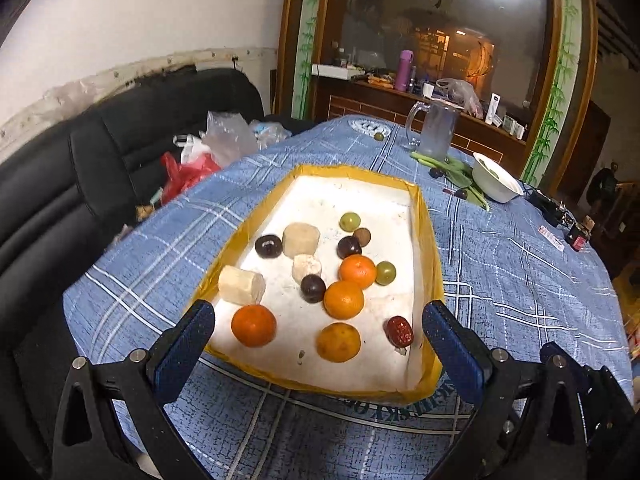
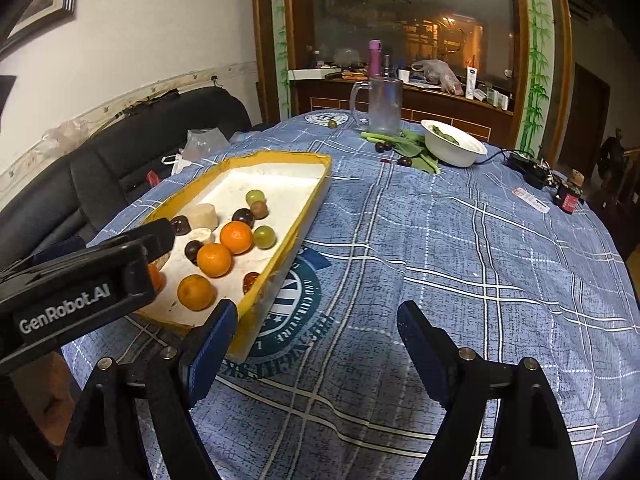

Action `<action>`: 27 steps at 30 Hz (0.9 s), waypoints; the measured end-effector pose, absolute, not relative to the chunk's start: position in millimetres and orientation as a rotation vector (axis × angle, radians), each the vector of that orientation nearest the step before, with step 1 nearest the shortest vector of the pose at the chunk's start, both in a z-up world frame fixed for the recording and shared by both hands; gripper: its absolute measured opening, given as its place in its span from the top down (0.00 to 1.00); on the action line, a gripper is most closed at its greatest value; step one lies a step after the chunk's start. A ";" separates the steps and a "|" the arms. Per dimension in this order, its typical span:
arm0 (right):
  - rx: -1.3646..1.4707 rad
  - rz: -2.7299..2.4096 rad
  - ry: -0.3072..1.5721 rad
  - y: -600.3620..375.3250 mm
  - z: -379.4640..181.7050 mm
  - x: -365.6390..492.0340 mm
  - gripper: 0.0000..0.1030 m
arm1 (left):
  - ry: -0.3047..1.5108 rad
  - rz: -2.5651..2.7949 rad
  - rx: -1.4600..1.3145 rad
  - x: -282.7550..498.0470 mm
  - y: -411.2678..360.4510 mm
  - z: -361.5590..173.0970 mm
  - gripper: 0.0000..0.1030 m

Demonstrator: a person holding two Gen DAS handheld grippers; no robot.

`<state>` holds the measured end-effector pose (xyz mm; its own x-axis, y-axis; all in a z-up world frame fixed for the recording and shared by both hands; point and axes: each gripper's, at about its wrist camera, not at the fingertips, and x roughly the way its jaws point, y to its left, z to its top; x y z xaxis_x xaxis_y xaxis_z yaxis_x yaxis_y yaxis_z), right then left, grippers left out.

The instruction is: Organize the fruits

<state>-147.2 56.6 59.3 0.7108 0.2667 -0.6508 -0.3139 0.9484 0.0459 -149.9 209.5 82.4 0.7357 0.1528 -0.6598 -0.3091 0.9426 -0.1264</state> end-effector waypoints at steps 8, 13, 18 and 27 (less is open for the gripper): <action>-0.105 0.339 0.723 72.0 54.8 -148.2 0.15 | 0.731 0.261 -0.273 -148.2 220.1 75.8 0.00; -0.118 0.348 0.728 78.5 53.7 -148.8 0.15 | 0.735 0.262 -0.278 -147.8 222.8 74.1 0.00; -0.126 0.359 0.733 84.5 52.3 -149.5 0.15 | 0.752 0.262 -0.278 -146.1 223.4 71.2 0.00; -0.132 0.363 0.742 89.7 48.9 -146.5 0.15 | 0.758 0.273 -0.271 -144.7 223.8 67.6 0.00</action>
<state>-146.5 89.7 48.9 0.6779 0.2761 -0.6813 -0.3687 0.9295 0.0098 -144.7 223.8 67.6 0.6945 0.1446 -0.7048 -0.3381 0.9303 -0.1423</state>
